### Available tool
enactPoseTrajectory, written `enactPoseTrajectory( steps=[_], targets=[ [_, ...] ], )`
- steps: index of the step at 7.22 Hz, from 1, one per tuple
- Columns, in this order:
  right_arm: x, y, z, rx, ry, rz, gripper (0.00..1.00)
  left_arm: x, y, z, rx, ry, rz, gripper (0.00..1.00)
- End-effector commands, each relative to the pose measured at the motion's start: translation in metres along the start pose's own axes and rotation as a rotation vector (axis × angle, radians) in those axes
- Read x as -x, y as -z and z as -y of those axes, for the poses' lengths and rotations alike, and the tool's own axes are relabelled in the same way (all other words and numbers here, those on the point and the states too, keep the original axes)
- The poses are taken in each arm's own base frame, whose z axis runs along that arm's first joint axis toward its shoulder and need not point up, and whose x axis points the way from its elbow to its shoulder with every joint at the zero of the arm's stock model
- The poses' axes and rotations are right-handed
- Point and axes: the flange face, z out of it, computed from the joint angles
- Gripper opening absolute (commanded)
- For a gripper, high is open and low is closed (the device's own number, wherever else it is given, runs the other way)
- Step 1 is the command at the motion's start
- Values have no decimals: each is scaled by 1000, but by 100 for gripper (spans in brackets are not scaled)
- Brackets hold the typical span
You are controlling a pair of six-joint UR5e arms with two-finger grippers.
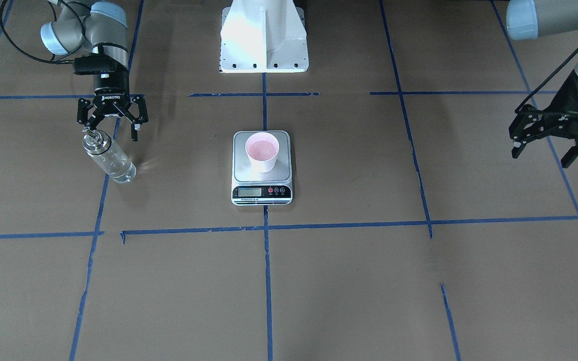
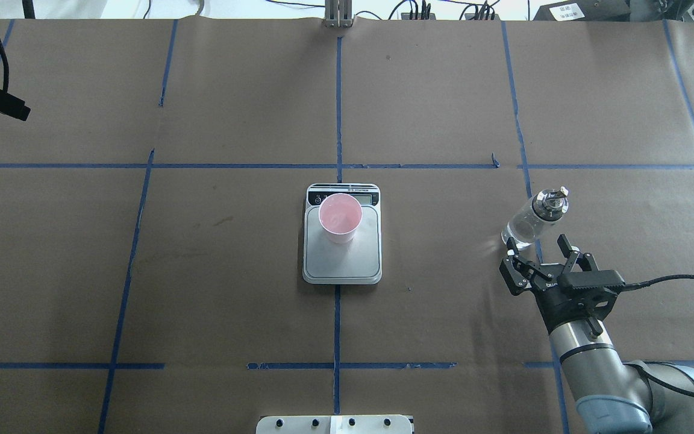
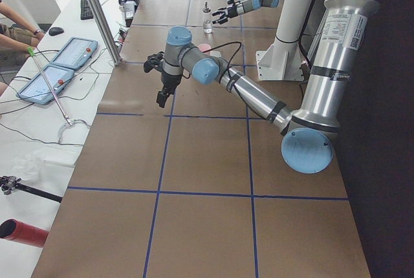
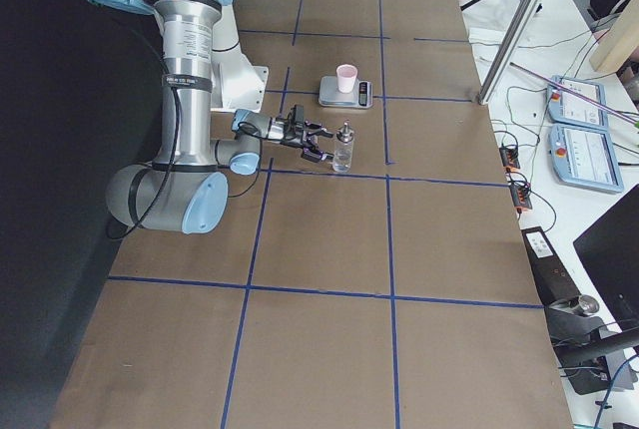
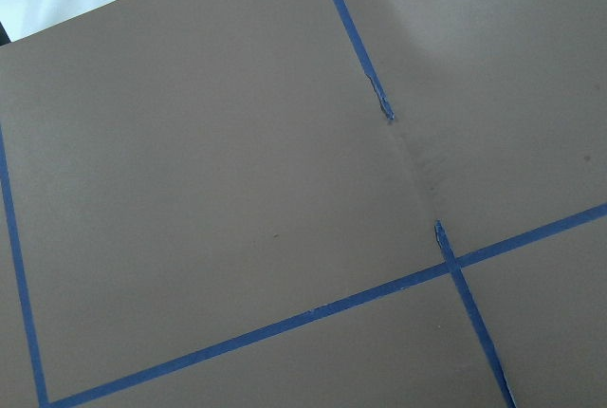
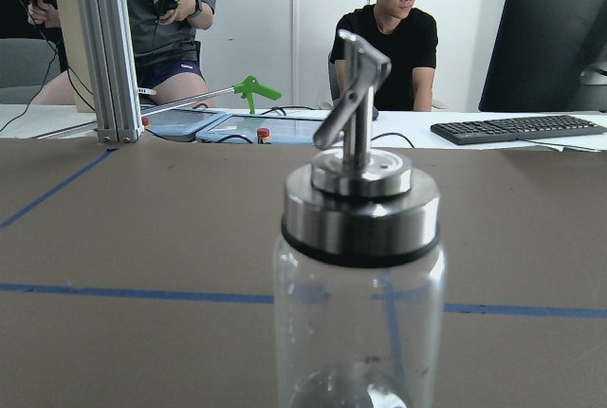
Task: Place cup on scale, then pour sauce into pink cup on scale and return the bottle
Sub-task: 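Close the right gripper around the glass sauce bottle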
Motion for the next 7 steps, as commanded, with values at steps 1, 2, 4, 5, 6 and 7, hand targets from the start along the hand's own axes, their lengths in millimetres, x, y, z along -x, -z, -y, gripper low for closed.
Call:
enactPoseTrajectory(
  steps=[1,2,4,5,6,7],
  targets=[
    [-3,-18,-3,-11,8,-27,100,-1,1,0,-1,0,-1,91],
    [8,-23,-3,-6,-8,-23,100,-1,2,1,-4,0,-1,91],
    [6,-30,-2,-6,11,-31,100,-2,2,1,-4,-2,-2,91],
    [5,-31,-3,-4,15,-34,100,-1,3,1,-5,-1,-1,91],
    [2,-33,-4,-4,17,-38,100,-1,3,1,-5,-2,-1,91],
    [2,-35,-5,0,20,-40,100,-2,4,1,-7,-4,-2,91]
  ],
)
